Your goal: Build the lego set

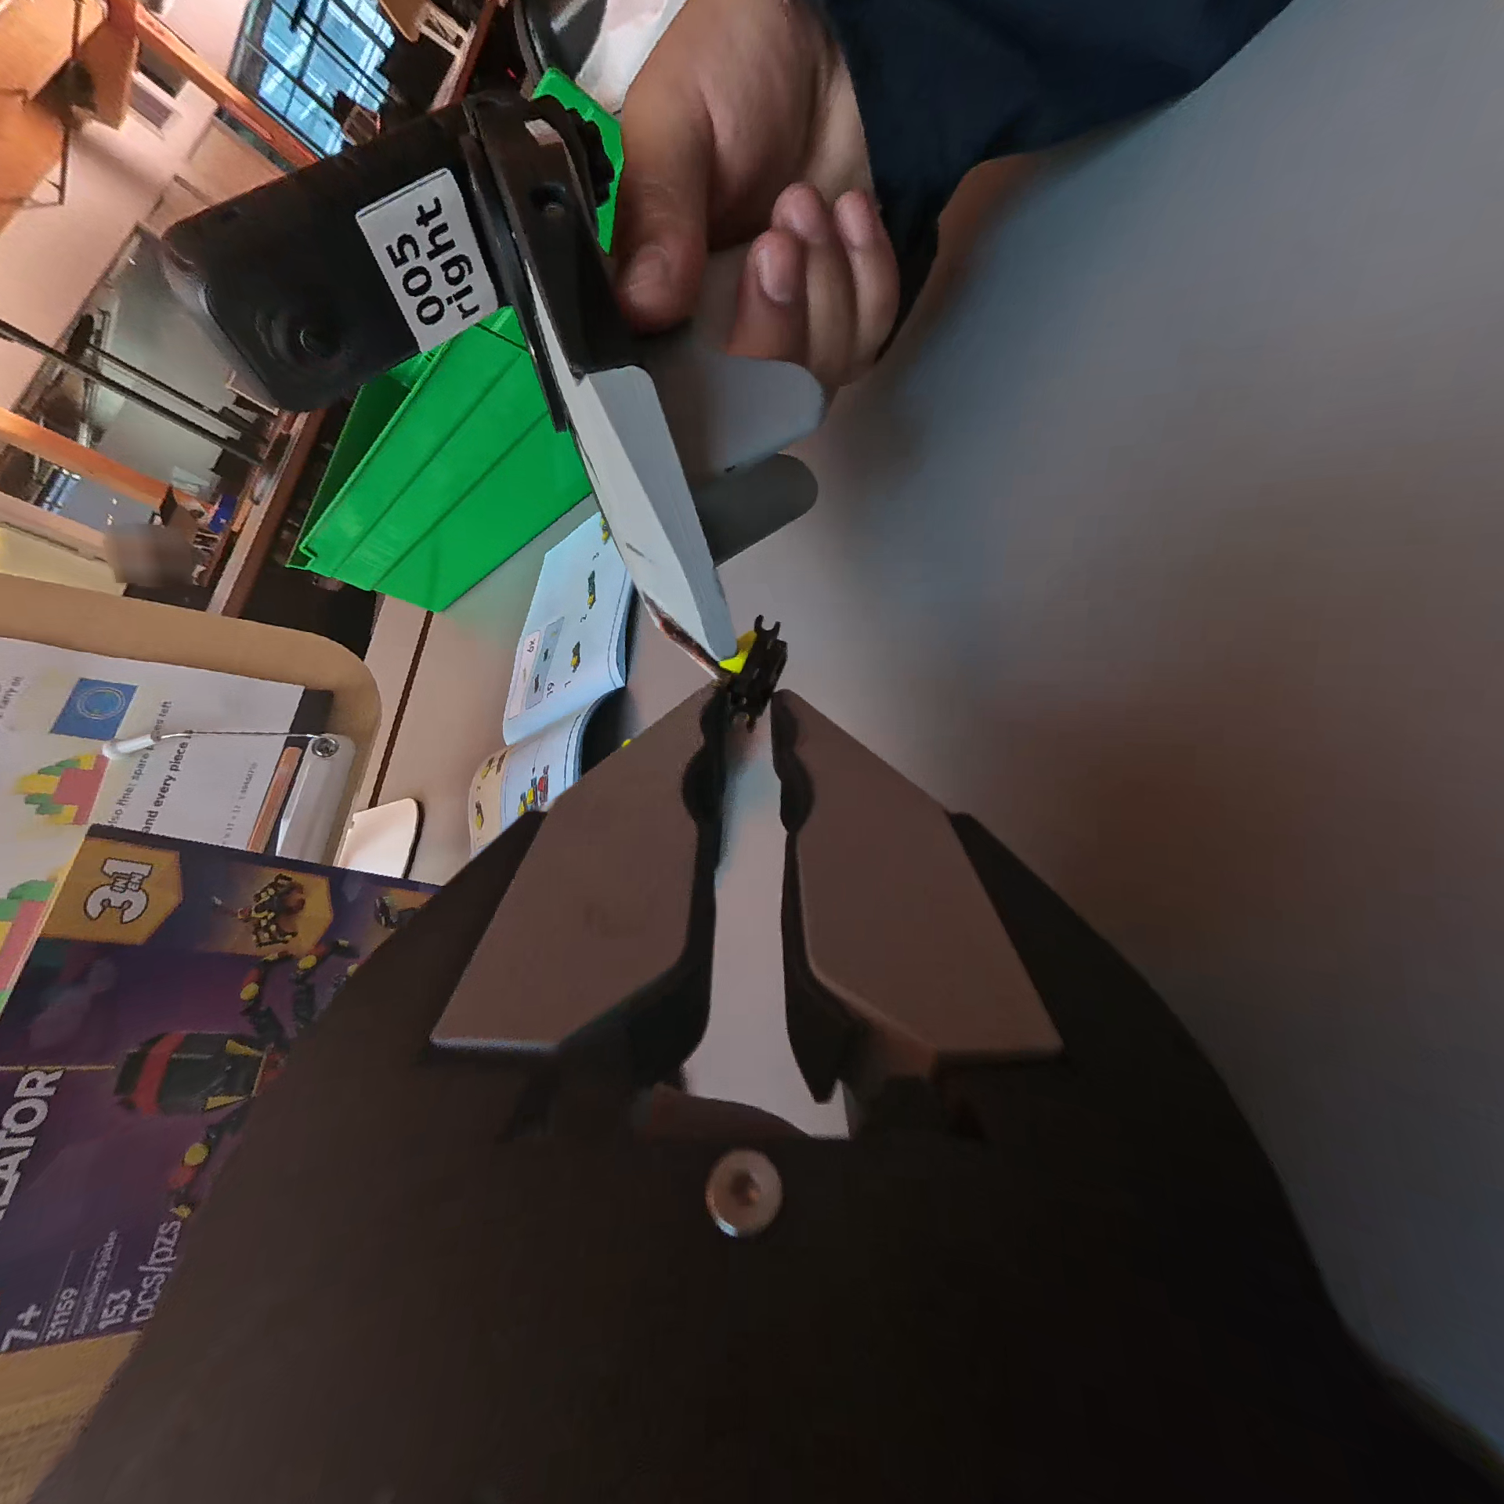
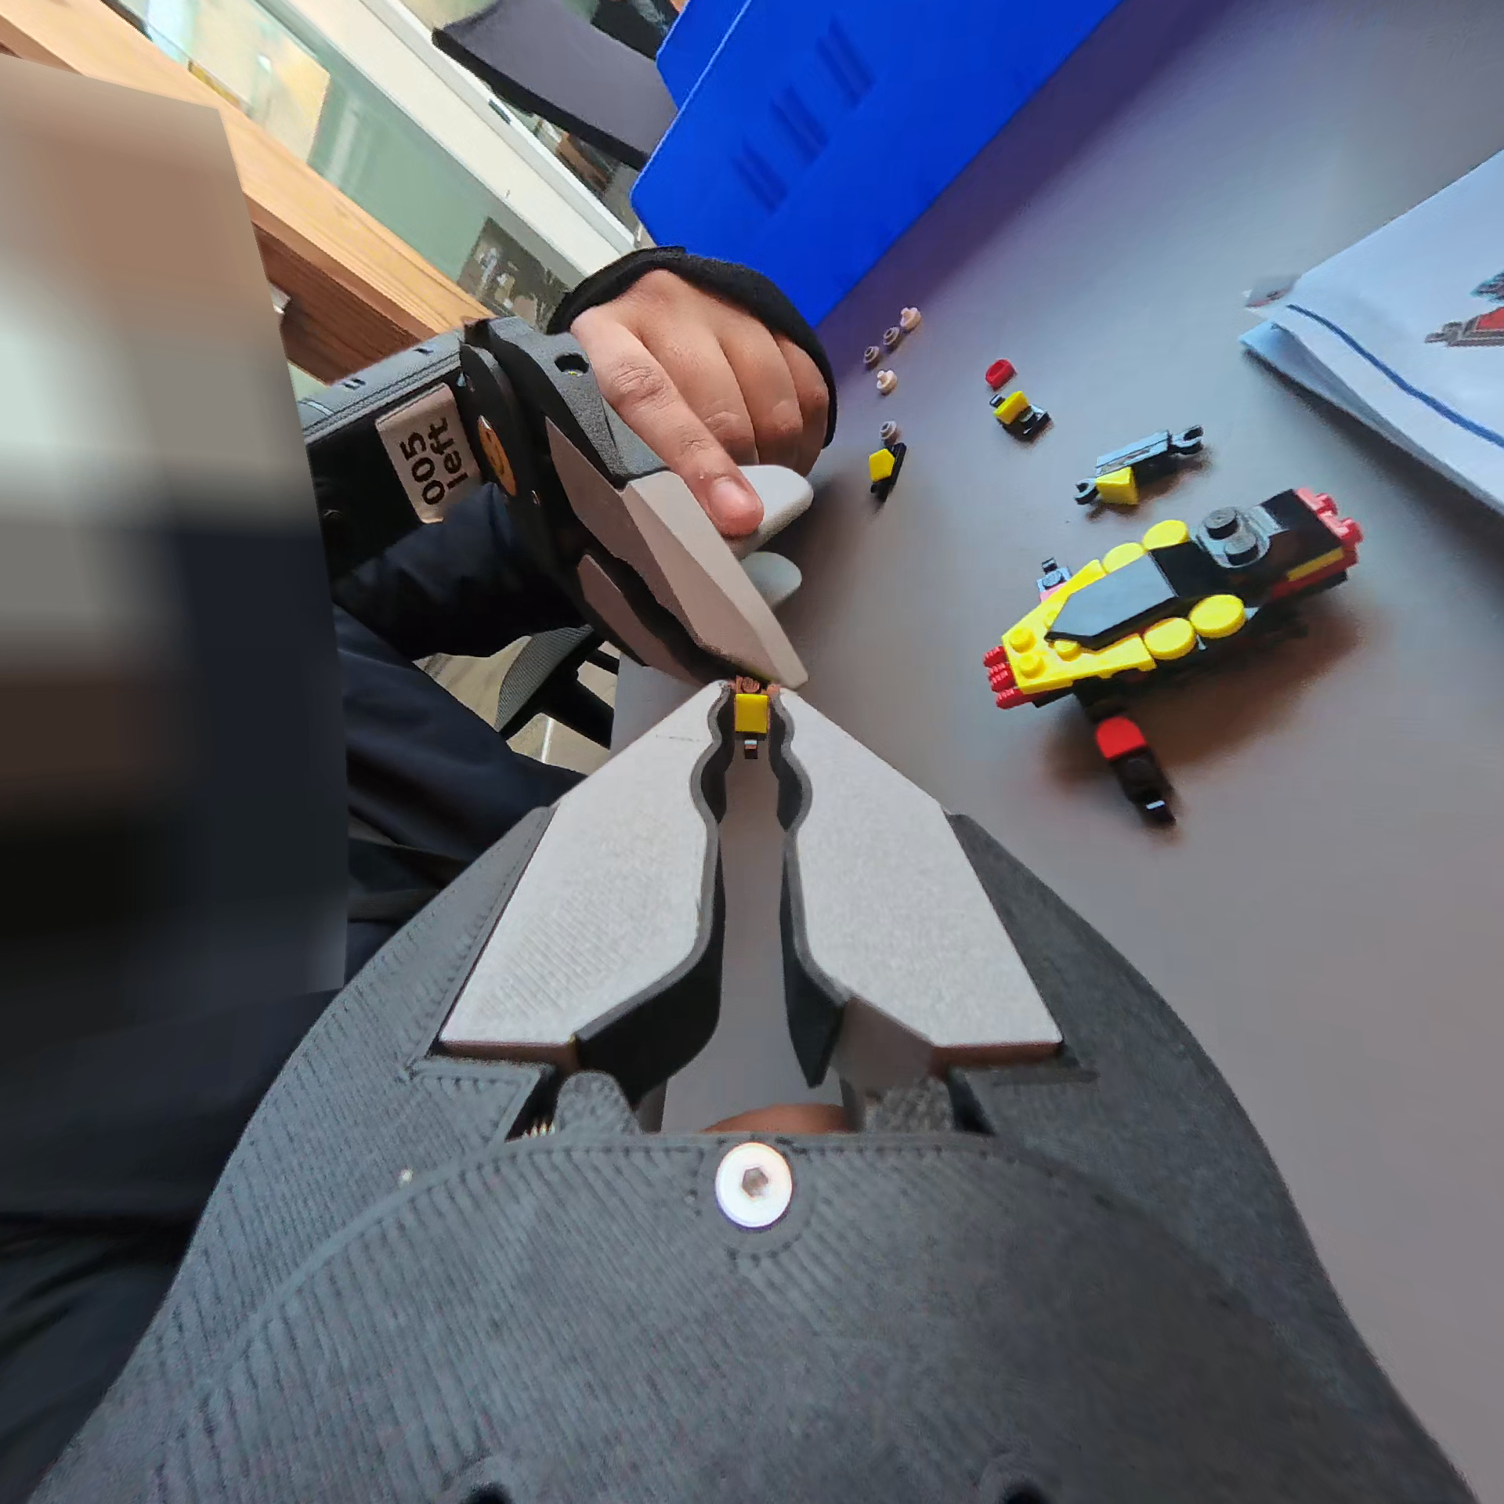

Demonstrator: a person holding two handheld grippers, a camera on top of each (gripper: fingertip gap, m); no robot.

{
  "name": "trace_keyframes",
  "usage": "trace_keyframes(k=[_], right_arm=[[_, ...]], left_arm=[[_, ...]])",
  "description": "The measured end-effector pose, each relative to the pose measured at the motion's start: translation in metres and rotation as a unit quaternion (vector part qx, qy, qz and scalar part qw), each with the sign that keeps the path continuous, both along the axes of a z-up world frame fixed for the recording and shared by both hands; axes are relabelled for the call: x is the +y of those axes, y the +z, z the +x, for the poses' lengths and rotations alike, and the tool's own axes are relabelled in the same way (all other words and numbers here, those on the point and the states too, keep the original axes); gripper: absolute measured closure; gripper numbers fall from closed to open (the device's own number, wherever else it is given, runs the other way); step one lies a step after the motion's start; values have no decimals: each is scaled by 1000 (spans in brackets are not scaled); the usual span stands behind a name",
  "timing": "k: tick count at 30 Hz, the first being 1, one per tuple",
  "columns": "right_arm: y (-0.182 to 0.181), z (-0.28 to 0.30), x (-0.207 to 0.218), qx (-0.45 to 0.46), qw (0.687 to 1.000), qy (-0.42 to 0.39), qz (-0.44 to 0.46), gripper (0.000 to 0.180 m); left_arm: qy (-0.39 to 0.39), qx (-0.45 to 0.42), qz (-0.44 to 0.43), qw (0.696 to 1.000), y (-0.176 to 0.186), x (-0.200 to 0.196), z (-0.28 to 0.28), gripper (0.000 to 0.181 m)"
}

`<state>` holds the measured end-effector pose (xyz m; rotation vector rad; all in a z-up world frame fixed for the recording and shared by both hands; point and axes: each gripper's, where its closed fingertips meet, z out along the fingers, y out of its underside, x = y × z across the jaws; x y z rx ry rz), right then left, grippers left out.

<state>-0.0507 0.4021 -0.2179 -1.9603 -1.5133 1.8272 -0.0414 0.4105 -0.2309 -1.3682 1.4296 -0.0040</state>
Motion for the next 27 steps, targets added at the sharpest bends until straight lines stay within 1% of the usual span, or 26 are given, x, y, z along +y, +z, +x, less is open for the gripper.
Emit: trace_keyframes(k=[4, 6, 8, 9, 10, 11, 12, 14, 15, 17, 19, 21, 24, 27], right_arm=[[0, 0, 0, -3, 1000, -1, 0, 175], [-1, 0, 0, 0, 1000, 0, 12, 175], [1, 0, 1, 14, 999, 1, 49, 174], [2, 2, 2, 19, 997, 3, 74, 170], [2, 3, 4, 22, 994, 1, 104, 157], [2, 4, 7, 27, 990, -5, 141, 151], [4, 3, 11, 38, 982, -12, 186, 151], [11, 0, 13, 72, 956, -24, 284, 149], [13, -1, 14, 84, 939, -30, 333, 150], [11, -4, 22, 87, 896, -48, 434, 152], [7, -6, 26, 83, 851, -51, 515, 155], [8, -8, 20, 97, 828, -44, 551, 162], [12, -12, 18, 105, 810, -51, 574, 159], [10, -13, 22, 95, 786, -54, 608, 161]], left_arm=[[-5, 5, 6, 1000, 0, 0, 0, 174], [-5, 4, -5, 1000, -1, 0, -1, 174], [-2, -9, -11, 1000, 2, 1, -1, 175], [8, -15, -12, 1000, 4, 5, -4, 175], [21, -19, -13, 1000, 5, 9, -7, 175], [29, -22, -17, 999, 5, 11, -11, 175], [34, -26, -21, 999, 6, 13, -13, 174], [39, -38, -29, 998, 8, 15, -15, 174], [41, -44, -35, 998, 8, 15, -16, 175], [39, -56, -44, 997, 10, 15, -15, 175], [40, -70, -56, 995, 12, 15, -14, 175], [44, -81, -65, 994, 13, 16, -14, 175], [51, -82, -66, 993, 13, 18, -16, 175], [49, -80, -59, 994, 13, 18, -13, 175]])
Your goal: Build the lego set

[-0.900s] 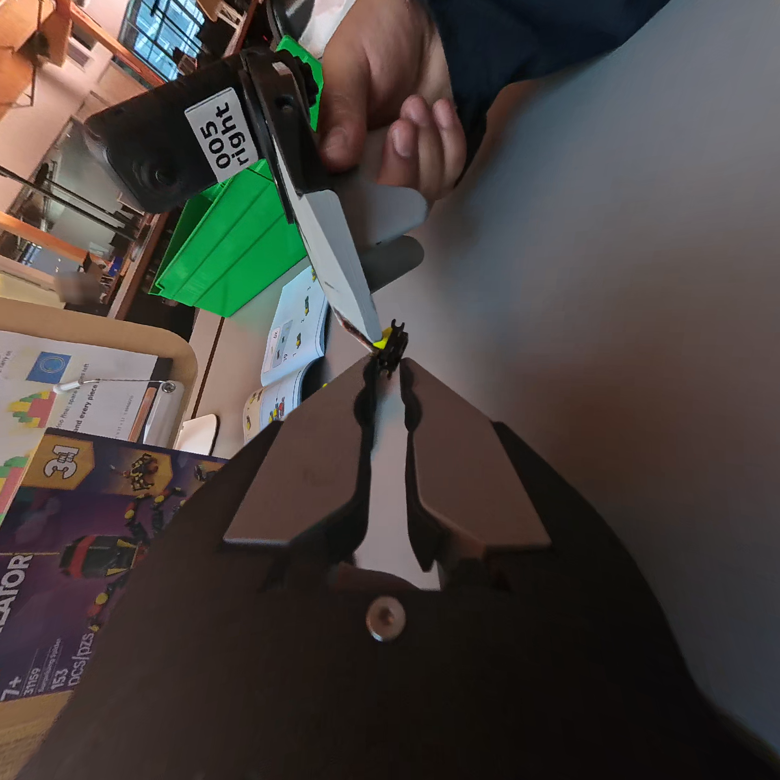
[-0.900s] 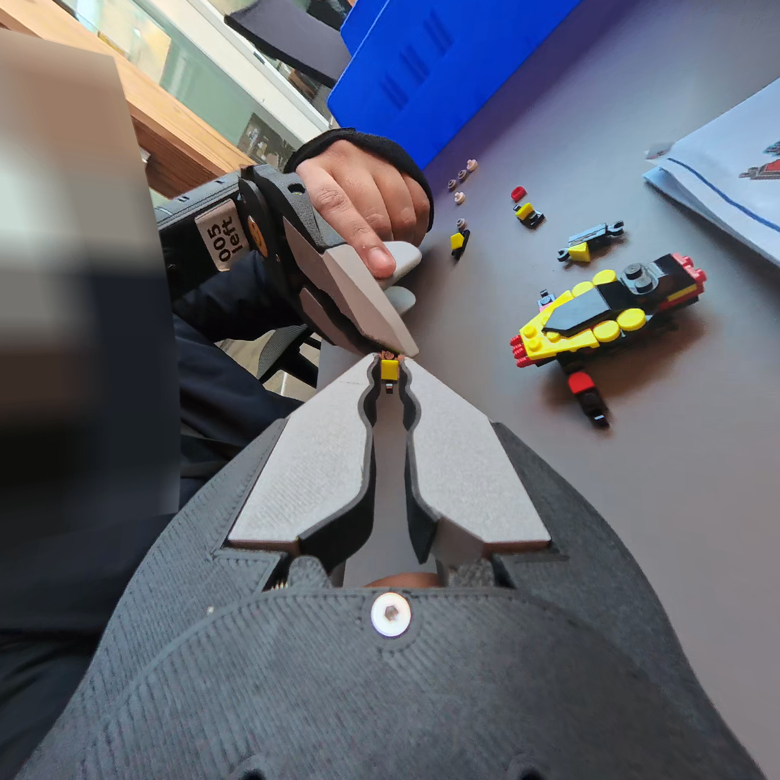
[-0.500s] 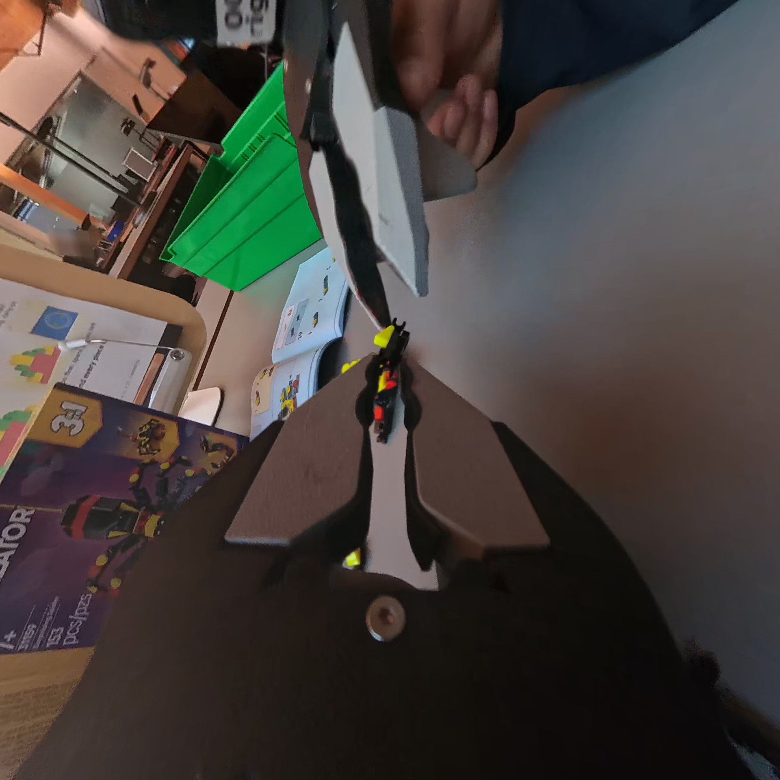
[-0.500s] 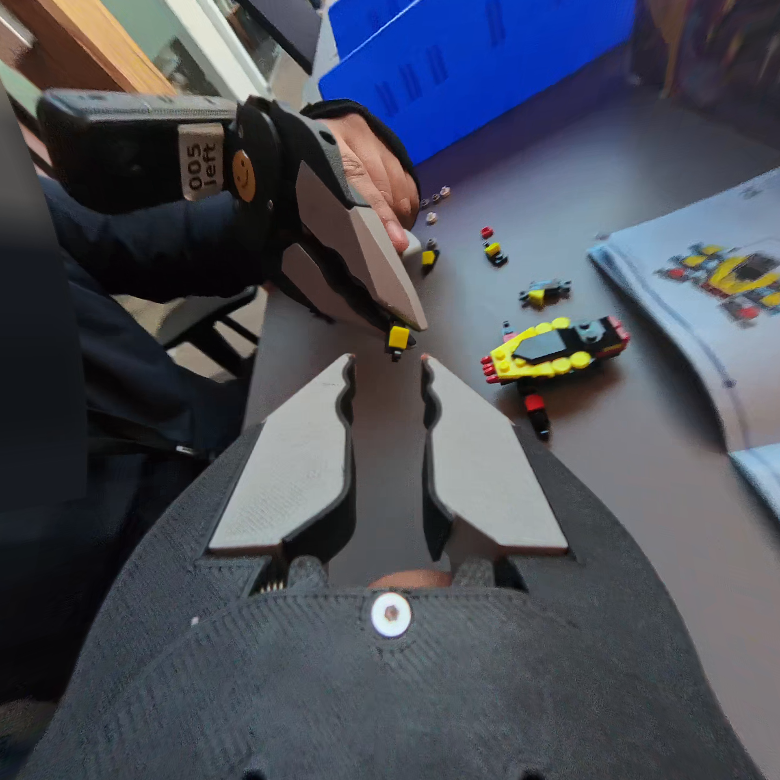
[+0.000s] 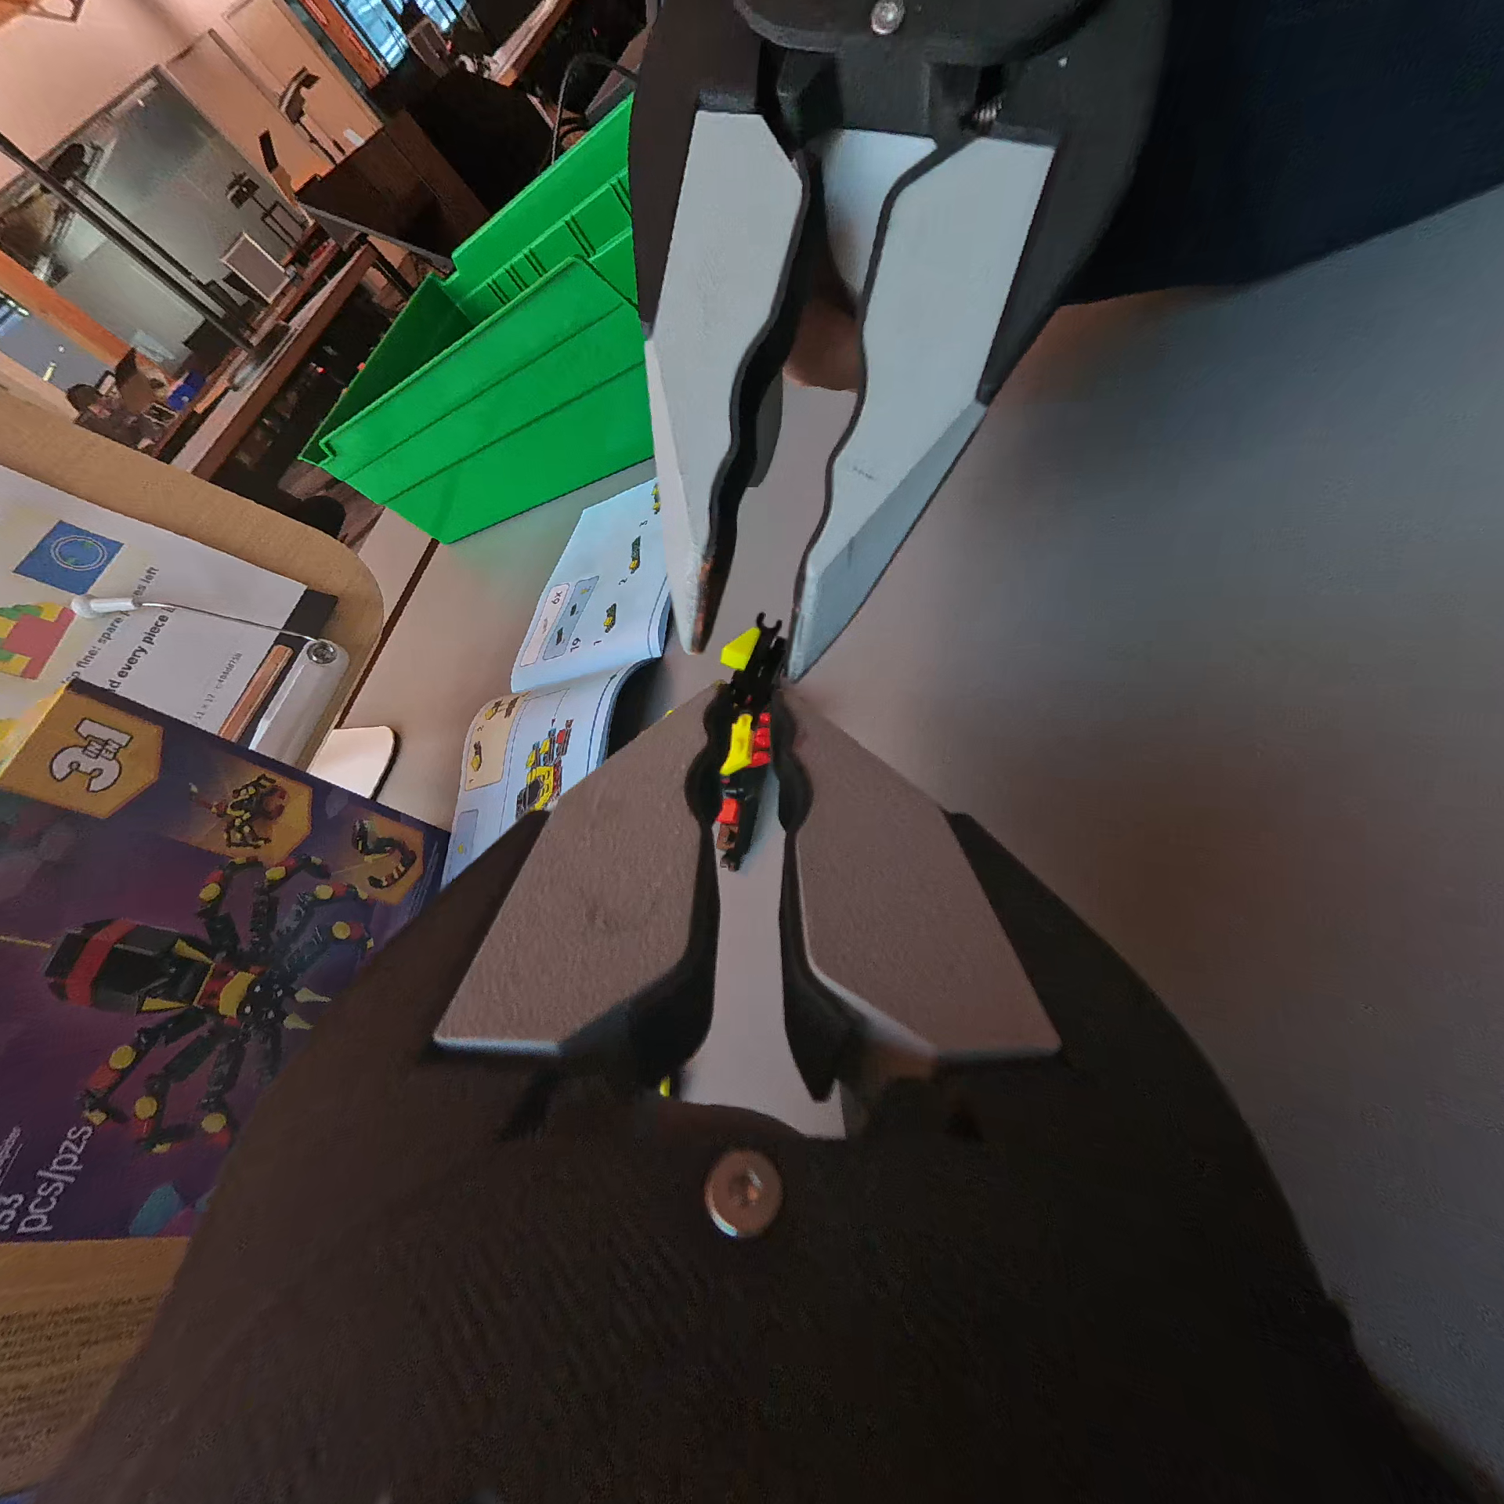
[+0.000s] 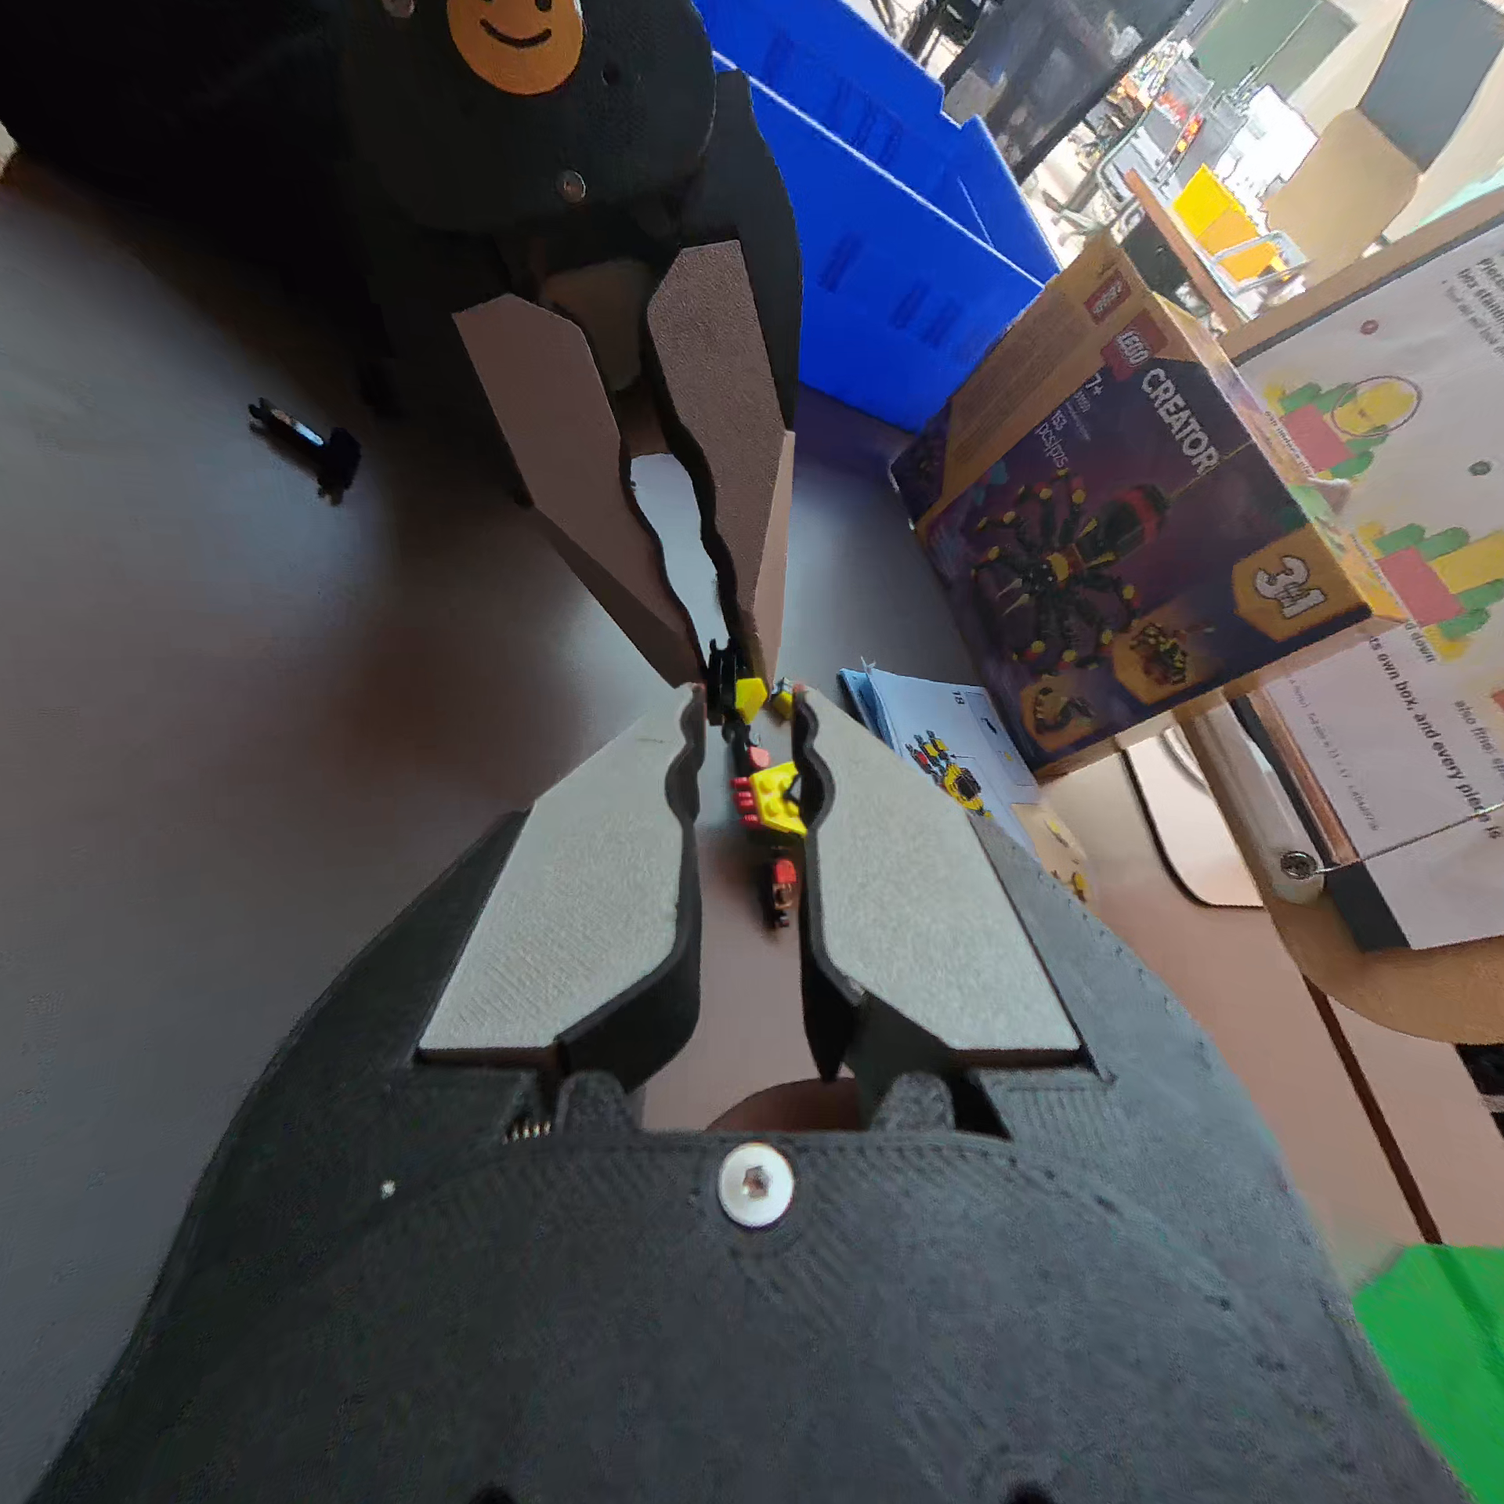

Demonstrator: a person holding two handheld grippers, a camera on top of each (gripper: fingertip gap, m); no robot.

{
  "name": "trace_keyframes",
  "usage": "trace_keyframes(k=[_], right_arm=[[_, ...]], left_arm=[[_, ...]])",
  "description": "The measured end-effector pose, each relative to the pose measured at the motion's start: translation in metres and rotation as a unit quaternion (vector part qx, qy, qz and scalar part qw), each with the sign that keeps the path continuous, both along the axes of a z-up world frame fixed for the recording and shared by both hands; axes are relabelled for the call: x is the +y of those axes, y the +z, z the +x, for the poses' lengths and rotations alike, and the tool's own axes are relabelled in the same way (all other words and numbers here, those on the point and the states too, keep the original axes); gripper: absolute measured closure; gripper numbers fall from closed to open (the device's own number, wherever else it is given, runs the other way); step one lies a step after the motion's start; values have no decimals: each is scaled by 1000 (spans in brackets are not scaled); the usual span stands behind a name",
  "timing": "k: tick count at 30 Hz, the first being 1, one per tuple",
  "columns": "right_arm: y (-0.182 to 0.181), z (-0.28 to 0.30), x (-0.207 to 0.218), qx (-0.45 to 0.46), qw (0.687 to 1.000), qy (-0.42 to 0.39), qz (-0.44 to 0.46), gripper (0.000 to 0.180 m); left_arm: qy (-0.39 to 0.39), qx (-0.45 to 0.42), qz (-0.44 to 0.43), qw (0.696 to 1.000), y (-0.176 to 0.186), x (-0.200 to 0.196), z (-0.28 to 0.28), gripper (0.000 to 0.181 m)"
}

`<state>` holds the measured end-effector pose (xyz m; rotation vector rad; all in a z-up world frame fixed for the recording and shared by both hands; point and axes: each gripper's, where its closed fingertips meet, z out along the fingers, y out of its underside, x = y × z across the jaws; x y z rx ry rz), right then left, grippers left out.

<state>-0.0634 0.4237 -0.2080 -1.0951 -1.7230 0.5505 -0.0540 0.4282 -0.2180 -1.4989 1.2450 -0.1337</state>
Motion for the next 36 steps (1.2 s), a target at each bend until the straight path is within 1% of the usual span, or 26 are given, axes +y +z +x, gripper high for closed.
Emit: trace_keyframes(k=[4, 8, 11, 14, 17, 24, 29, 33, 35, 36], right_arm=[[-7, -1, 1, -19, 999, -4, 41, 168], [-9, -3, 2, -25, 996, -10, 81, 168], [-18, -5, 4, -49, 992, -21, 110, 169], [-22, -5, 3, -59, 992, -24, 108, 169], [-18, -3, 1, -50, 994, -21, 99, 170], [-24, -2, 0, -68, 992, -24, 104, 172], [-22, -2, 1, -71, 988, -32, 132, 172], [-26, -4, 0, -83, 979, -38, 180, 172], [-20, -9, 3, -57, 975, -51, 207, 172], [-18, -10, 3, -45, 977, -53, 201, 171]], left_arm=[[7, 22, 19, 1000, -3, 2, -2, 175], [13, 32, 19, 999, -6, 4, -4, 175], [17, 52, 10, 998, -14, 5, -7, 175], [14, 63, 14, 998, -18, 3, -7, 175], [9, 52, 11, 999, -14, 0, -5, 176], [0, 55, -1, 998, -19, -1, -5, 176], [3, 56, 9, 998, -18, 0, -5, 176], [-4, 76, 16, 997, -22, -2, -8, 176], [7, 80, 47, 996, -16, 2, -12, 176], [9, 80, 48, 996, -15, 3, -13, 177]])
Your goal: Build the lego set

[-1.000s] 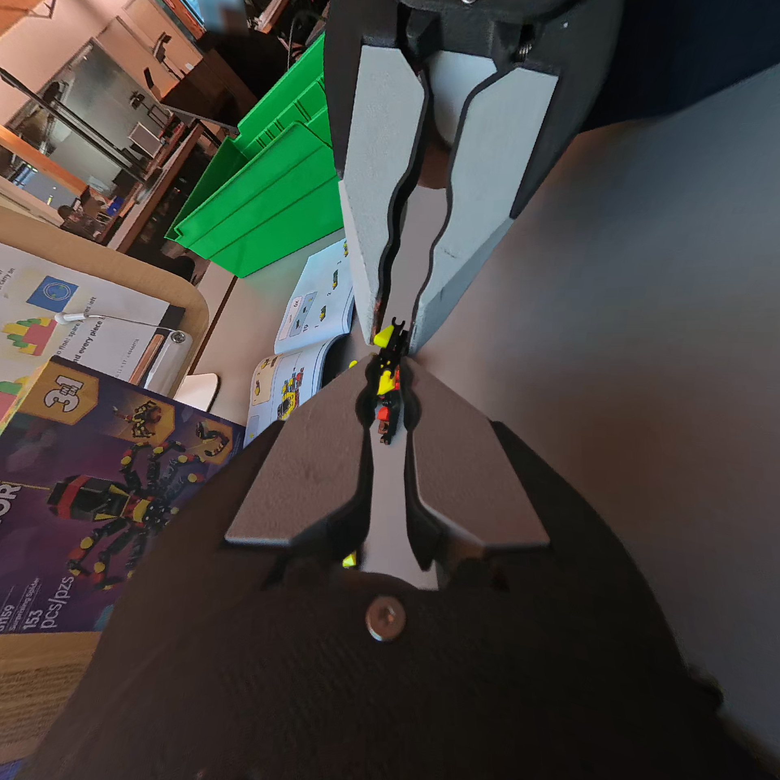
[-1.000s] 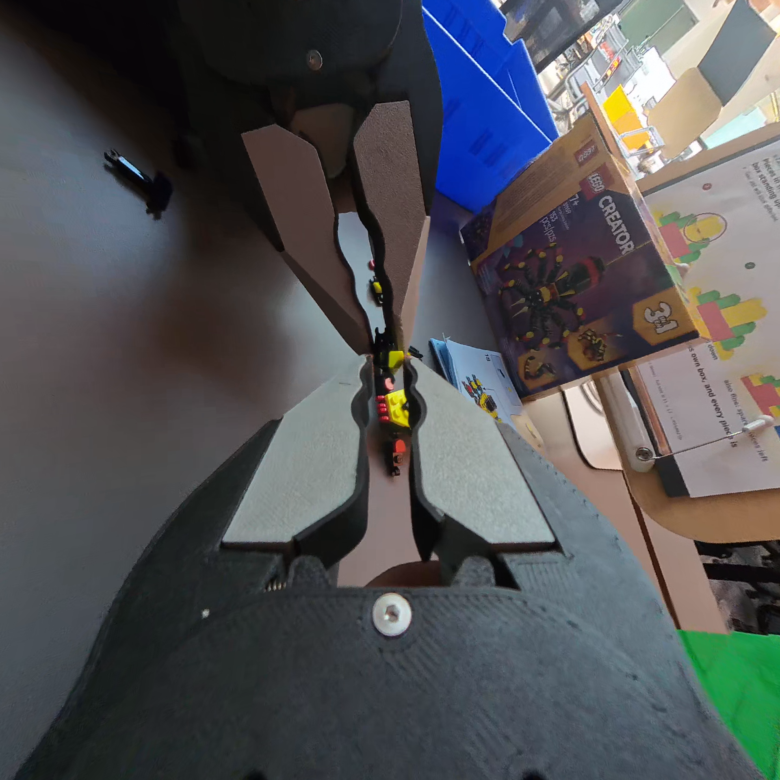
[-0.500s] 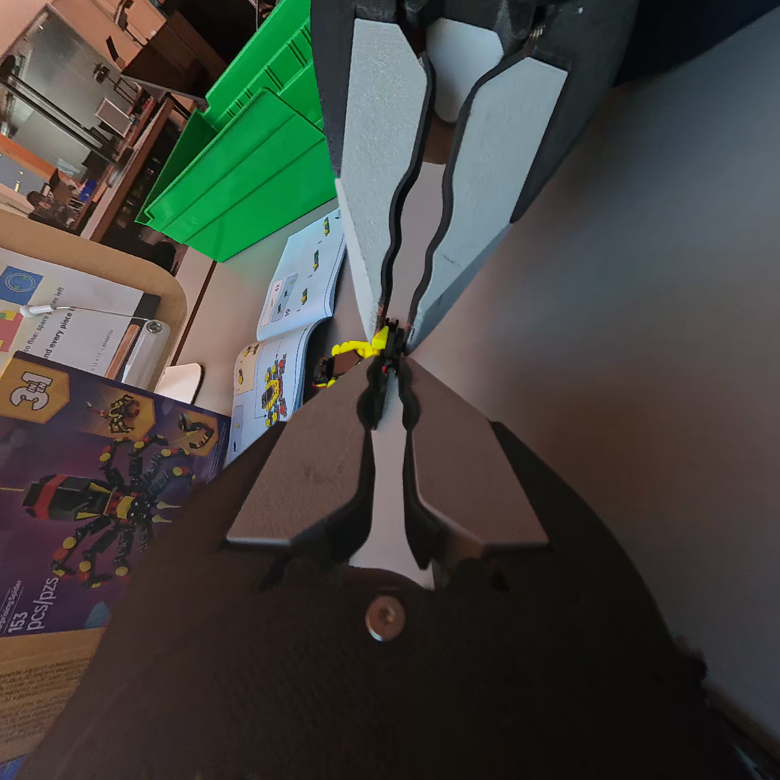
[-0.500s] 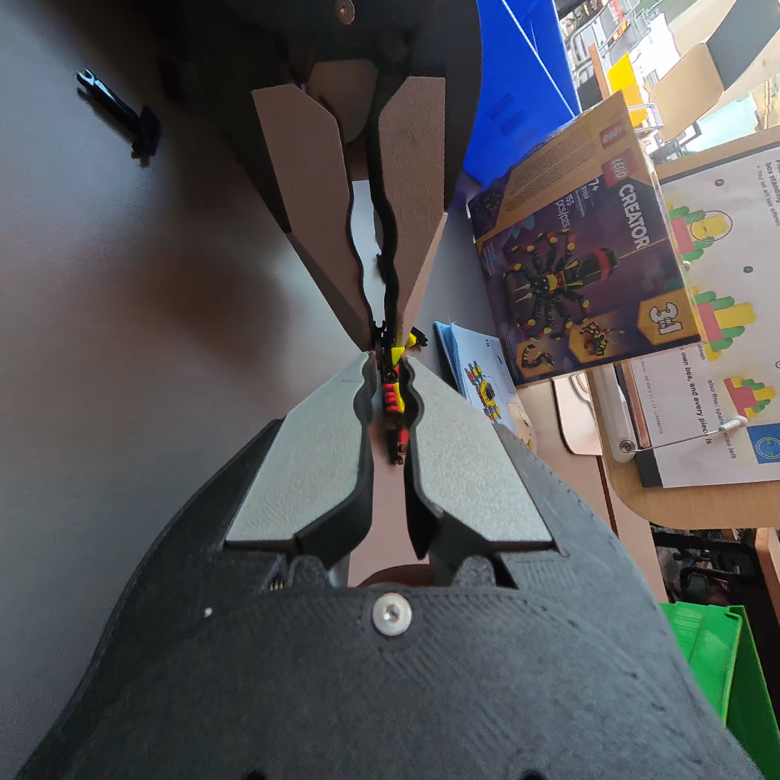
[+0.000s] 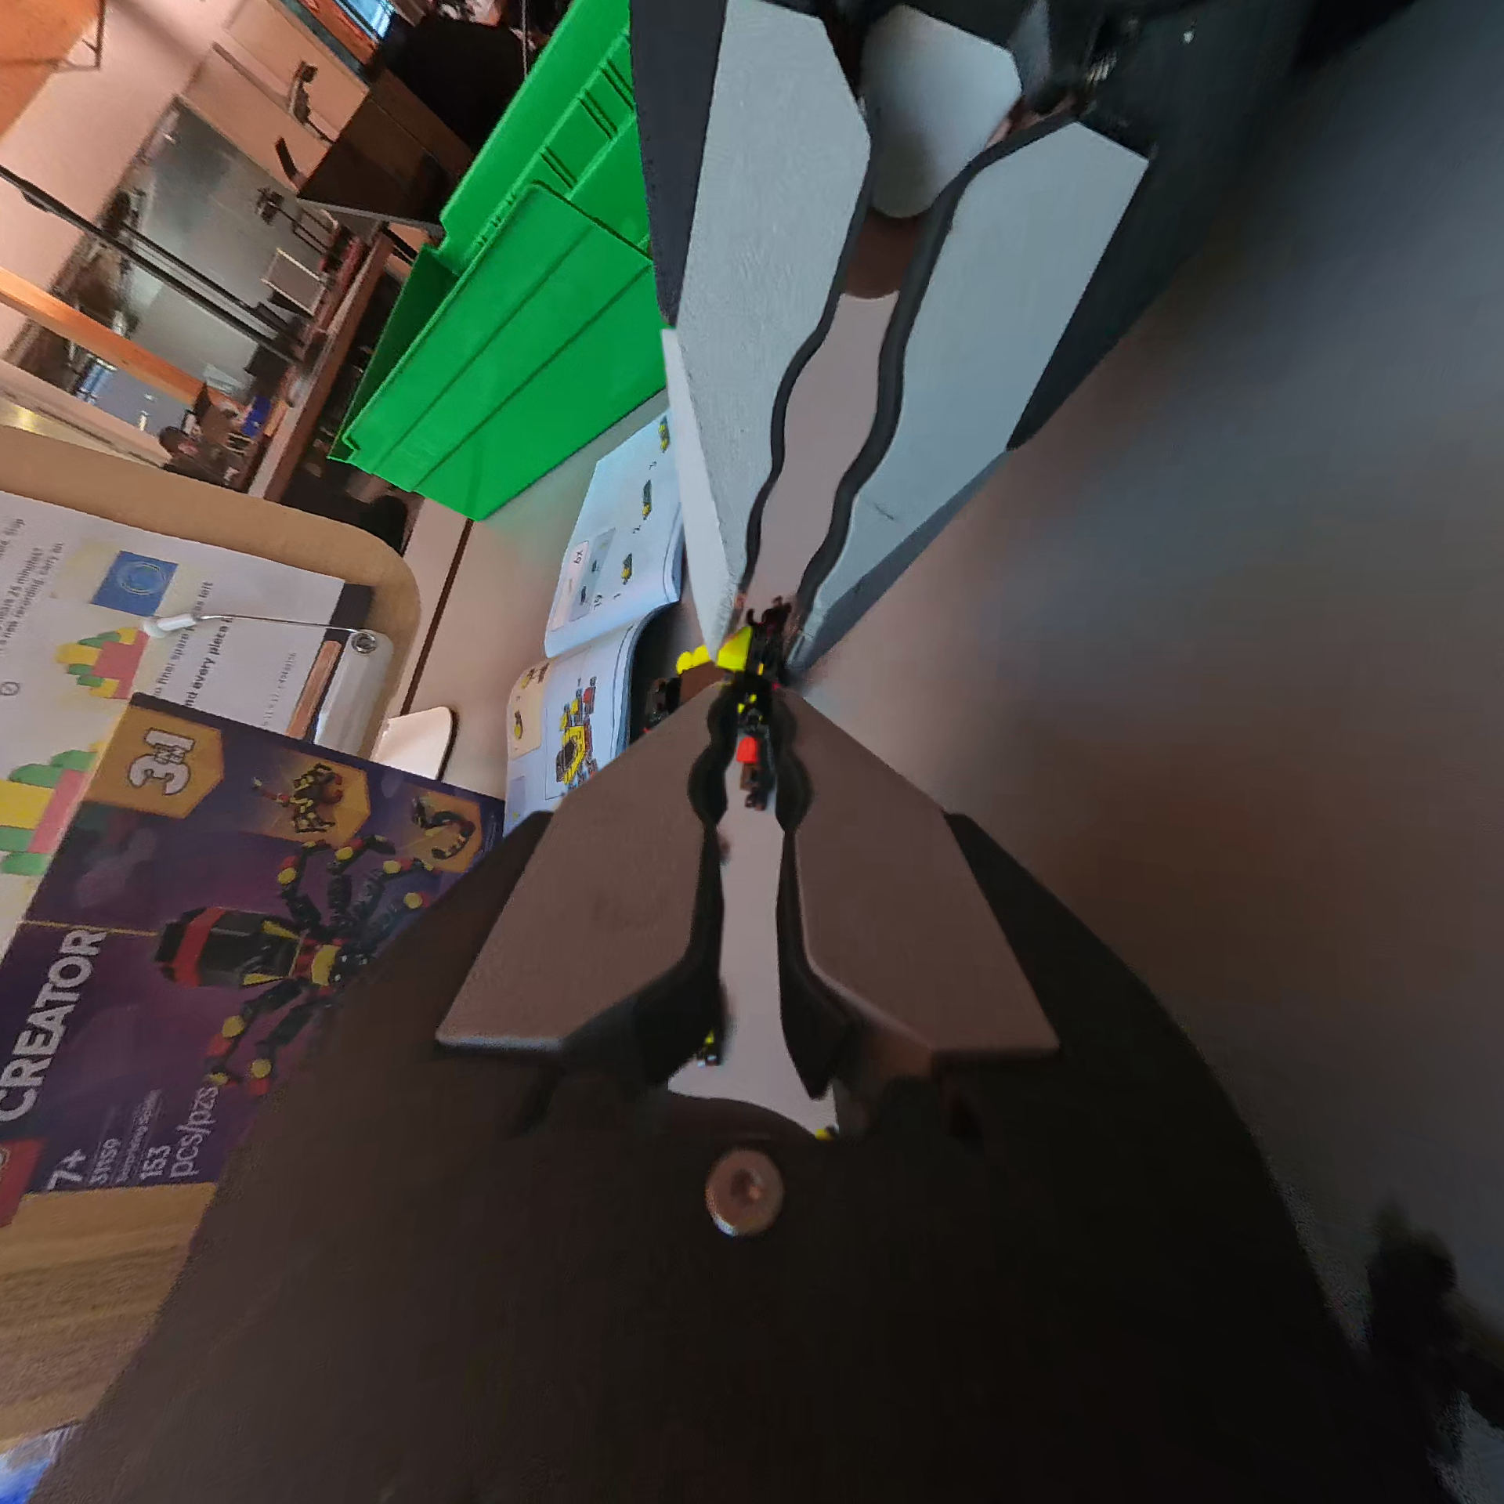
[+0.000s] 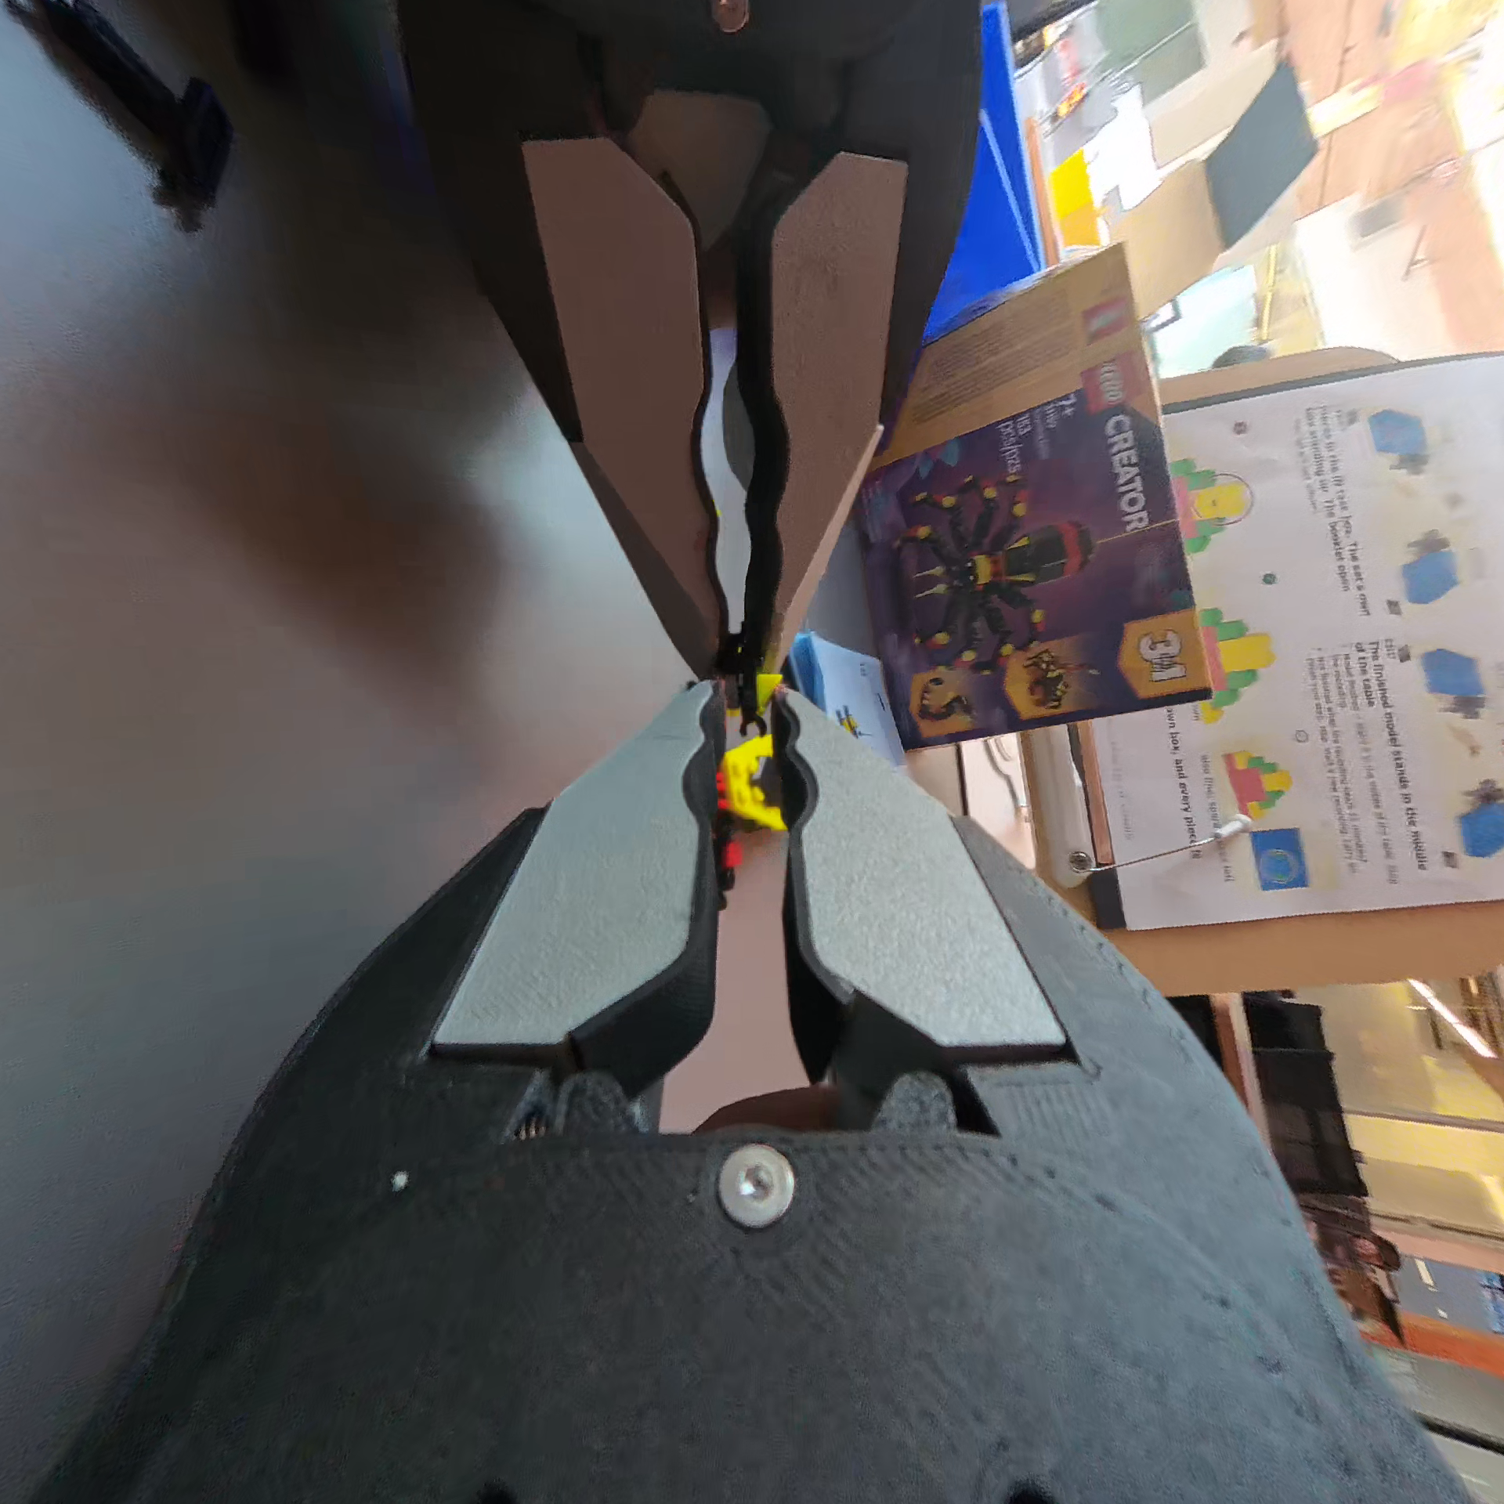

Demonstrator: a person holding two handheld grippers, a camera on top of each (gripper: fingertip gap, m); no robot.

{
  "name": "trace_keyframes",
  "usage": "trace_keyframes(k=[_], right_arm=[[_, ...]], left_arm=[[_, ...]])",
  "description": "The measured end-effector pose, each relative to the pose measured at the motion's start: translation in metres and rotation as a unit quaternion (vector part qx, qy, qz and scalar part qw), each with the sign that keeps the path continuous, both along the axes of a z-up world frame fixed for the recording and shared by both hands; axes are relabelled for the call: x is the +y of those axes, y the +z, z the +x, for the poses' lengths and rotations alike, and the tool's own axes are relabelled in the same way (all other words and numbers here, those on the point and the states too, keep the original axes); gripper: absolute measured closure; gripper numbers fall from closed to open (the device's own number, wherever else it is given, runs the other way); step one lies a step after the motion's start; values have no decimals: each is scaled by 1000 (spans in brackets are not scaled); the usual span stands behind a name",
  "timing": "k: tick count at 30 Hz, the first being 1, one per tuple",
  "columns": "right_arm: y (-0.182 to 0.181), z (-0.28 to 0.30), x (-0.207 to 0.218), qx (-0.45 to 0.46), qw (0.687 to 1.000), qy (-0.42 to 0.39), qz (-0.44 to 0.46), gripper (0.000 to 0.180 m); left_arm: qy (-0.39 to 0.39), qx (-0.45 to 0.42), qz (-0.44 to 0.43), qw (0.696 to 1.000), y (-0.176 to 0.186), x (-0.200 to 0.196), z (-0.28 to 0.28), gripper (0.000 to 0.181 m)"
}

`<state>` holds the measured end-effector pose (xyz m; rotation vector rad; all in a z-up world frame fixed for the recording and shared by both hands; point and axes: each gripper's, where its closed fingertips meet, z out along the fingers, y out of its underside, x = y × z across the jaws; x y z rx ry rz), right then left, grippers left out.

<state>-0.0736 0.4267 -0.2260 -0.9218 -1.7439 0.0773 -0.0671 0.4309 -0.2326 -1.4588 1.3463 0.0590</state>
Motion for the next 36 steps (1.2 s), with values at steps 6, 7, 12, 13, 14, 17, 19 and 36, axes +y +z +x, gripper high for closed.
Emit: trace_keyframes(k=[6, 7, 12, 13, 14, 17, 19, 36], right_arm=[[-6, -3, 0, 2, 999, 10, 35, 165], [-6, -4, 1, 3, 999, 6, 41, 160], [-7, -4, -2, 2, 999, 16, 32, 164], [-8, -4, -3, 1, 999, 18, 35, 165], [-8, -5, -2, 0, 999, 17, 41, 165], [-8, -5, 0, 2, 999, 13, 48, 167], [-6, -4, 0, 9, 999, 13, 33, 167], [-10, -3, 3, -9, 1000, 3, 21, 165]], left_arm=[[-3, 36, -4, 999, -10, -1, -3, 176], [-3, 41, -4, 999, -11, -1, -4, 176], [-7, 38, 0, 999, -9, -2, -3, 176], [-7, 37, -2, 999, -9, -2, -3, 177], [-6, 35, -5, 999, -9, -2, -3, 176], [0, 28, -10, 1000, -10, 0, -4, 176], [0, 15, -16, 1000, -7, 0, -3, 176], [-9, 18, 8, 1000, -6, -1, 1, 175]])
